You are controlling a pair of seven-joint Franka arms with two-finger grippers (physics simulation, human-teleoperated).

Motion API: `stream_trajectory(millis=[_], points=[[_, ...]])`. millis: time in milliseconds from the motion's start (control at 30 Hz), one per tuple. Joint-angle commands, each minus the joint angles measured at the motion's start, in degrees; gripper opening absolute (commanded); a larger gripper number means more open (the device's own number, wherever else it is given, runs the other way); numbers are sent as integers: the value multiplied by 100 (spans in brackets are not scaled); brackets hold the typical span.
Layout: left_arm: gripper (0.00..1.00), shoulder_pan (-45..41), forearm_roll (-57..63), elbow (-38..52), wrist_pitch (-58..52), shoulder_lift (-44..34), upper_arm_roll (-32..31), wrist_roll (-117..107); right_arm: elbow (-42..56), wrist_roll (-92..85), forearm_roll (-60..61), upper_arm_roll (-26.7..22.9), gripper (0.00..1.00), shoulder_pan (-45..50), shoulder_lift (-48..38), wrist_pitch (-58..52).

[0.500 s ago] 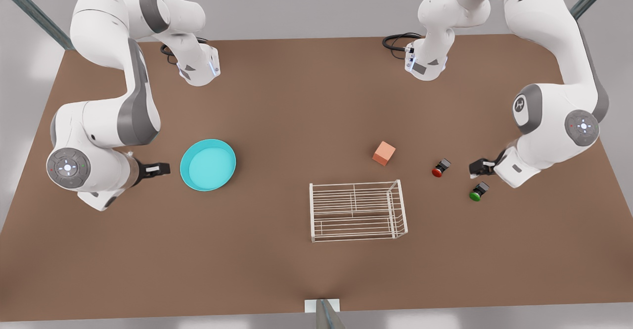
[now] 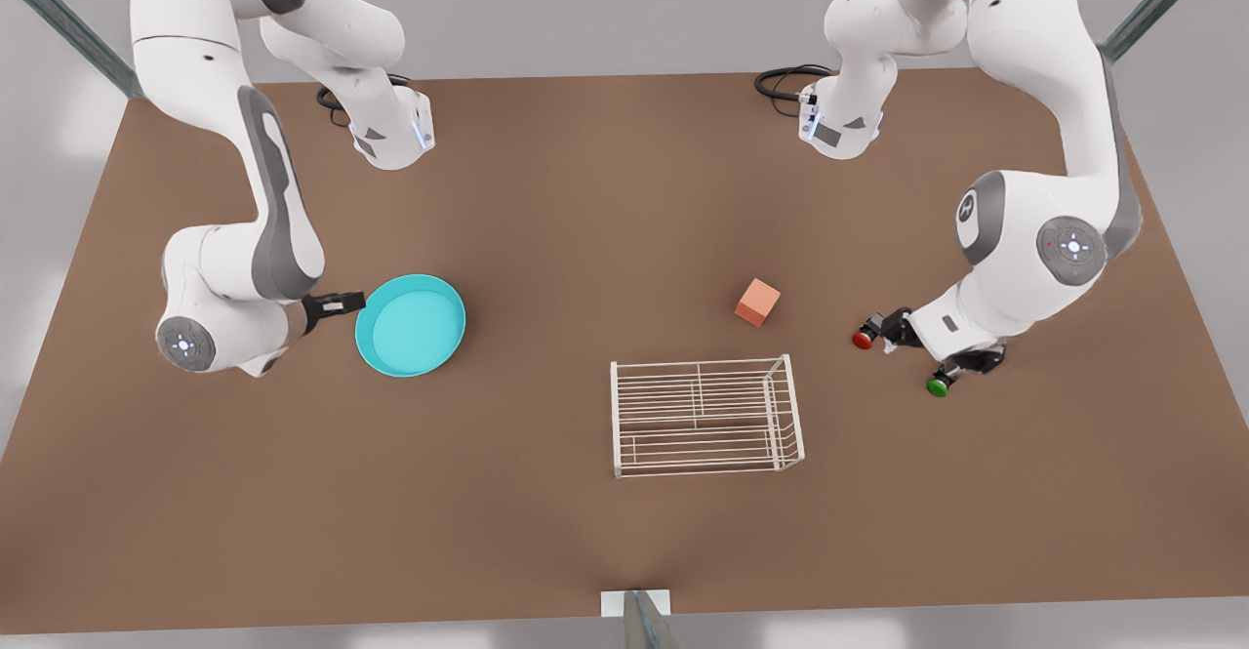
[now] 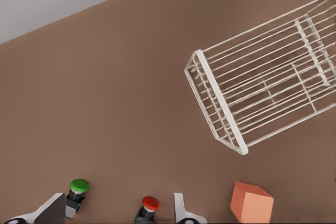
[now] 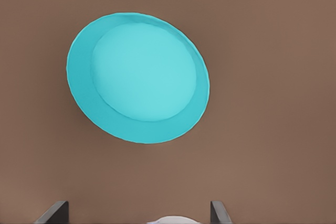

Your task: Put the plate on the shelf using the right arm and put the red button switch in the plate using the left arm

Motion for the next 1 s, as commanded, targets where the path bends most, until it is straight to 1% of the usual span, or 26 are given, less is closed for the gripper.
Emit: stream_trajectory(millis=[0,33,67,100,133,200,233,300,333,367,400,433,467,500,567,700,733,800,833,867,900,967], points=[[100,-84,289,-256,-186,-147,-12,1189,-432,-508,90,-3,100,-27,-24,1560],[100,-163,438,-555,-125,-305,-12,1180,-539,-499,90,5,100,-27,-24,1640],[100,-172,438,-968,-37,-498,-21,1189,-539,-490,90,-12,100,-176,239,1675],[100,-163,429,-1854,630,-929,-21,1198,-539,-666,20,-12,100,-247,520,2000],[100,-163,438,-2234,860,-1131,-3,1268,-556,-763,-217,-12,100,-273,758,2325],[100,-163,447,-2568,1176,-1228,-12,1382,-556,-956,-244,-12,100,-432,1268,2712],[100,-172,438,-3033,1904,-1219,-12,1382,-635,-974,-244,-12,100,-440,1259,2694],[100,-216,438,-3587,2722,-1193,-21,1382,-1083,-1141,-191,-12,100,-581,855,2860],[100,-207,447,-3596,2828,-1105,-21,1382,-1285,-1281,-191,-12,100,-590,864,3204],[100,-207,447,-3605,2899,-1061,-21,1382,-1373,-1457,-191,-12,100,-590,838,3327],[100,-199,438,-3596,2925,-1044,-12,1391,-1644,-1545,-191,-12,100,-590,497,3572],[100,-172,438,-3596,3022,-894,-12,1391,-2410,-1642,-174,-21,100,-686,-50,4609],[100,-137,438,-3596,3022,-754,6,1391,-2586,-1774,-130,-12,100,-809,-86,5058],[100,-67,438,-3596,2987,-692,23,1435,-2700,-1835,28,-4,100,-827,-59,5287],[100,100,429,-3605,2943,-464,23,1540,-2762,-1993,476,-4,100,-818,274,5296],[100,355,385,-3754,2978,-332,23,1839,-2815,-2011,556,32,100,-757,407,5270],[100,461,376,-3825,3004,-332,23,1945,-2815,-2028,556,49,93,-766,416,5270],[100,452,376,-3948,3022,-358,14,1954,-2815,-1985,556,49,63,-757,416,5243],[100,461,377,-4062,3232,-349,14,2032,-2815,-1958,556,49,50,-757,416,5235],[100,478,376,-4176,3497,-288,23,2199,-2815,-1949,556,58,44,-766,416,5226],[100,557,376,-4176,3576,-200,23,2322,-2815,-1949,635,67,43,-757,416,5217],[100,628,376,-4176,3699,-68,23,2419,-2815,-1949,652,76,36,-766,424,5182]])
